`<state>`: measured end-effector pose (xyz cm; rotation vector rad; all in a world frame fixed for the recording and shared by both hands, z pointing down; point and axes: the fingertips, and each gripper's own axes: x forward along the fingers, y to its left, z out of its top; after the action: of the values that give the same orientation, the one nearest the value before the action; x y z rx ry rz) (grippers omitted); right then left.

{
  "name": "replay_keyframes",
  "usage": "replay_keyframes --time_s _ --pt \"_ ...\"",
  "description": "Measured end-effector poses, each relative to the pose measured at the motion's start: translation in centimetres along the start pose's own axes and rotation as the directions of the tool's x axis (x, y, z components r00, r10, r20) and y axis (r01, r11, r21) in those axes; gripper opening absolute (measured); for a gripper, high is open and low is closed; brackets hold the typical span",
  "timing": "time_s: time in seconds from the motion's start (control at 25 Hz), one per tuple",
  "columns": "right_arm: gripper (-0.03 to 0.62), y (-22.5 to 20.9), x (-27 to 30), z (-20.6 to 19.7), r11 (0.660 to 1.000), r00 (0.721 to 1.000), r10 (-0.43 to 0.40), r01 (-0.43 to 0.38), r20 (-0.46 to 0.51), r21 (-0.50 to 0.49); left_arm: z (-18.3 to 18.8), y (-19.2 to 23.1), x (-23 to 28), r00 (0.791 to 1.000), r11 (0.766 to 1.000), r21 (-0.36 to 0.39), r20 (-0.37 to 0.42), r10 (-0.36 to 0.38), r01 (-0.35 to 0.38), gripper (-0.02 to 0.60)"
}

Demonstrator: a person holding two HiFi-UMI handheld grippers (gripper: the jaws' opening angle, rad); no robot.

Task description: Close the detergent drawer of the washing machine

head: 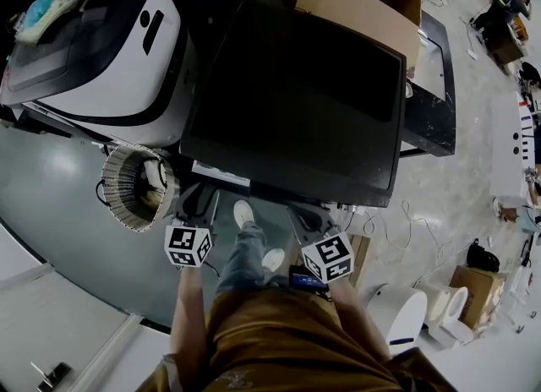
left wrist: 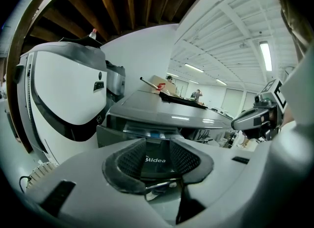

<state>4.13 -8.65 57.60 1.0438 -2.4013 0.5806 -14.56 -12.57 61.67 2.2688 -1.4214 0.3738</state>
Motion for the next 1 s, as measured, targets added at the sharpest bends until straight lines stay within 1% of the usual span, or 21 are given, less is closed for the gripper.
replay_keyframes --time_s 0.52,1.0 --pt "0.012 -1.2 -0.1 0.9 1.000 1.000 -0.024 0.024 0.005 0.005 1.5 0.6 2.3 1.000 1.000 0.002 0.004 -0.009 0.009 0.164" --pt "0.012 -0.5 1.0 2.0 1.000 1.000 -0.008 0.008 0.008 -0.003 2.0 0.8 3.1 1.000 1.000 0.002 0.001 -0.021 0.021 0.164"
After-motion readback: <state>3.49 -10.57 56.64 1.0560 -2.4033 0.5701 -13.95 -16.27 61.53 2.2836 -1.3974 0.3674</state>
